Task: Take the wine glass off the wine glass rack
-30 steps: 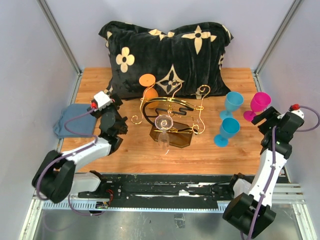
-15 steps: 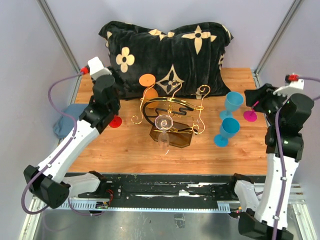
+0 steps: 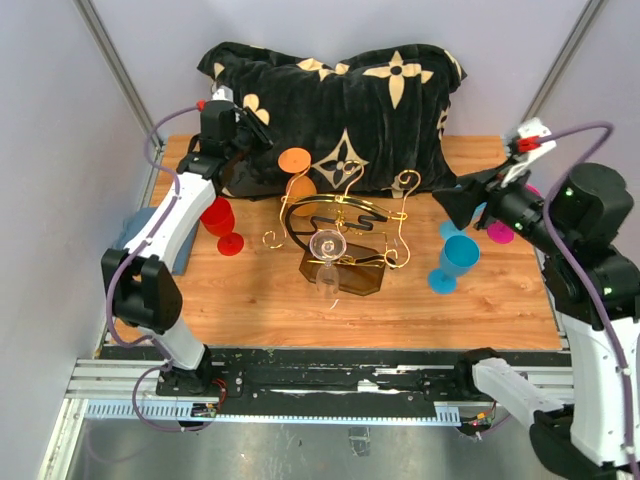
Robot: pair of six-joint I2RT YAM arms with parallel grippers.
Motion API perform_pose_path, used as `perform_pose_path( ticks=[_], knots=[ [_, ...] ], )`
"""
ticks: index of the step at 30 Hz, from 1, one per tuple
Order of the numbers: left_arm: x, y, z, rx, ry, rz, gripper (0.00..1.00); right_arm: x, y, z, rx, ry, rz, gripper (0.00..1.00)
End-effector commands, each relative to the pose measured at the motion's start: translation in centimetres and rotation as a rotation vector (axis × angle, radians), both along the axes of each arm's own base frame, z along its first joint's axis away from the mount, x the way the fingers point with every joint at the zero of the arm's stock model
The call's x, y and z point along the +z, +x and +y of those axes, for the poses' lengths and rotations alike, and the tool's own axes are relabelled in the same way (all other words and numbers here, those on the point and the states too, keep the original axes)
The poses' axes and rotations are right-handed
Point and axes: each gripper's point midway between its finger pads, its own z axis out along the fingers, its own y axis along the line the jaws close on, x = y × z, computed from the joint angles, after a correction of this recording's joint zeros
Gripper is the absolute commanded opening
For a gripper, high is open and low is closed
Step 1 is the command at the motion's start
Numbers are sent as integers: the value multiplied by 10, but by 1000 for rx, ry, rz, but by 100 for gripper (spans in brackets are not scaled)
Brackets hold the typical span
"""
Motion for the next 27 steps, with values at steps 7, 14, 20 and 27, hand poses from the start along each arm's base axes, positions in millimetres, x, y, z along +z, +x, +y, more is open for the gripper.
perform_pose_path(
  ticks=[7, 14, 20, 27],
  knots=[
    [-18, -4, -37, -170, -141, 127, 45, -38, -2, 24, 55, -248, 38, 59],
    [-24, -8, -43, -209, -159, 144, 15, -40, 5, 25, 38, -248, 30, 60],
    [-33, -15, -47, -237, -177, 164, 10, -38, 6, 20, 6, -242, 16, 62],
    [-23, -16, -27, -144, -127, 109, 31, -38, 5, 16, -13, -240, 16, 64]
  ],
)
